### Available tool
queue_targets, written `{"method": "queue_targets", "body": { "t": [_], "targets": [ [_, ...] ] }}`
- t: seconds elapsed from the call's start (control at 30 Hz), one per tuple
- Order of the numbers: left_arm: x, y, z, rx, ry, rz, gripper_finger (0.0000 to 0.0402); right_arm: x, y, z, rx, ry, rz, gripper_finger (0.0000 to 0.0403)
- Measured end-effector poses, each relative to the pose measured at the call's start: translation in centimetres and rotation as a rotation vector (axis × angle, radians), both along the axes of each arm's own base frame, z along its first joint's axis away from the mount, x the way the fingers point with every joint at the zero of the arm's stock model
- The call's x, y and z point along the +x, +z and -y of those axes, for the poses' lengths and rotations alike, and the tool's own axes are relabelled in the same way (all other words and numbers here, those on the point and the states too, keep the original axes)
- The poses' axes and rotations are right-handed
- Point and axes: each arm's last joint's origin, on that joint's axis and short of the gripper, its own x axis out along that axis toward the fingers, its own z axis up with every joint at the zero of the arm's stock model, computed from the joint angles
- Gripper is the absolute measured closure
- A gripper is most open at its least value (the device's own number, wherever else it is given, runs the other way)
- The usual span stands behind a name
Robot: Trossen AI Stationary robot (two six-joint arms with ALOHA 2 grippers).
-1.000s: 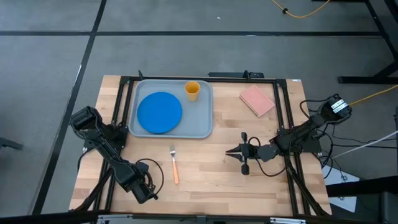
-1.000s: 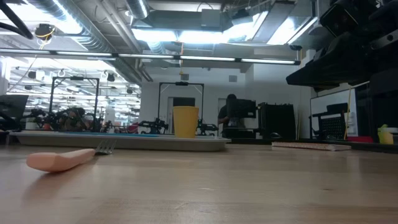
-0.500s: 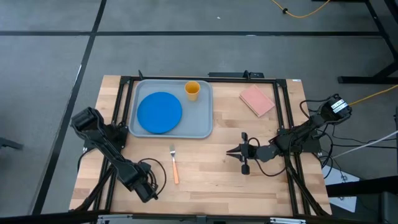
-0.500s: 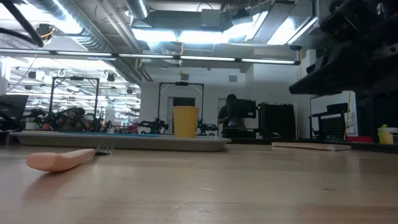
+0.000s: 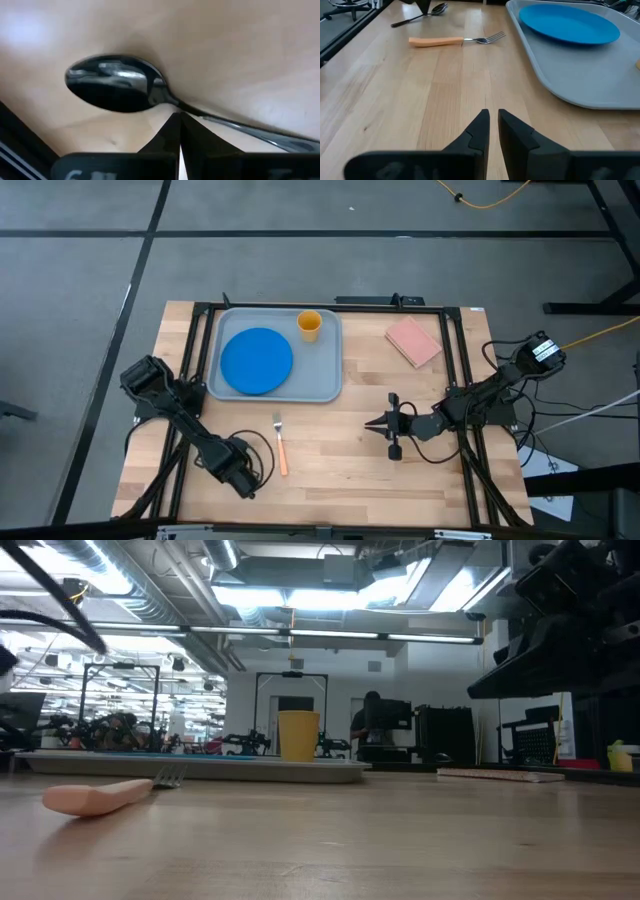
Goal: Pick and place plate/cup/fork/spoon on tray
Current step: Move the black spoon to the center of the table
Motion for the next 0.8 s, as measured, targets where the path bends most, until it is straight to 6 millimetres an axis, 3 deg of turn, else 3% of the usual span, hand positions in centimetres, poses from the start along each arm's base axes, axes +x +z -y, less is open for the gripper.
{"method": "queue_targets", "body": {
  "t": [0.57,0.8],
  "targets": [
    [4.7,0.0,-7.8,0.094,-0.139,0.054,0.0401,0.0,0.0,0.0,0.003,0.008,-0.003,0.0358],
    [5.9,0.0,-10.0,0.099,-0.13,0.085,0.0401,0.0,0.0,0.0,0.003,0.009,-0.004,0.0358]
  ]
}}
